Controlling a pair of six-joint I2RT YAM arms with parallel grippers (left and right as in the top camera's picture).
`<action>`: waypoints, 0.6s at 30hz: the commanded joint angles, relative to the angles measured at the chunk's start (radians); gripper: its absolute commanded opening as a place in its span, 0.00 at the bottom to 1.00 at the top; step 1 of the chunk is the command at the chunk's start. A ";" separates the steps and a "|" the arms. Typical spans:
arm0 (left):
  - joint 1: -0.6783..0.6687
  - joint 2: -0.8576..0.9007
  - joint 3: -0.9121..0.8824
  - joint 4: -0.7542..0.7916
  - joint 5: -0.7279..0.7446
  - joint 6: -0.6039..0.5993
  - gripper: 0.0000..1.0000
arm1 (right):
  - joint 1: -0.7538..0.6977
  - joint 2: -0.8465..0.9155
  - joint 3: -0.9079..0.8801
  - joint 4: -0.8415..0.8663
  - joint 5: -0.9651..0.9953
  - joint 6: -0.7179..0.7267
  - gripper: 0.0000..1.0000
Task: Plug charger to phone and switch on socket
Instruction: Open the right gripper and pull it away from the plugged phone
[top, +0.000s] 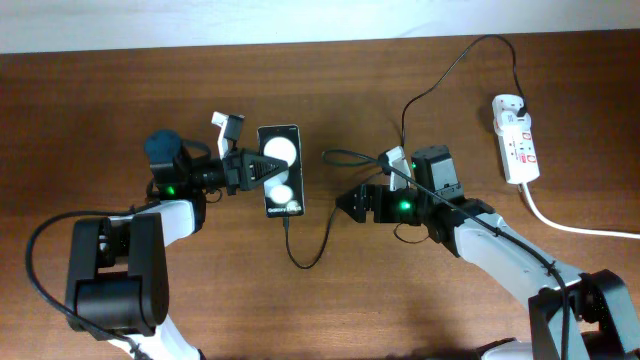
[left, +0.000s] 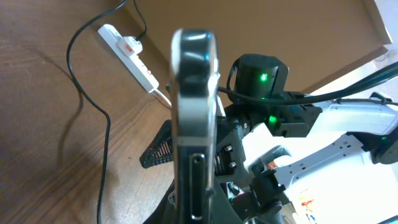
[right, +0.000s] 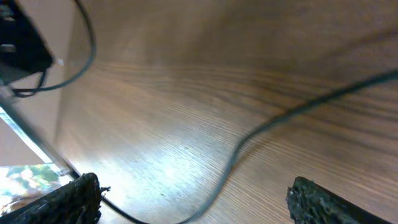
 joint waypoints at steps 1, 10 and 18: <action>0.005 -0.014 0.001 0.001 -0.008 0.013 0.00 | -0.008 -0.013 0.001 -0.074 0.191 -0.014 0.99; 0.005 -0.014 0.001 -0.547 -0.398 0.151 0.00 | -0.008 -0.013 0.001 -0.324 0.532 -0.011 0.99; 0.004 -0.014 0.001 -0.772 -0.683 0.193 0.00 | -0.008 -0.013 0.001 -0.327 0.531 -0.011 0.99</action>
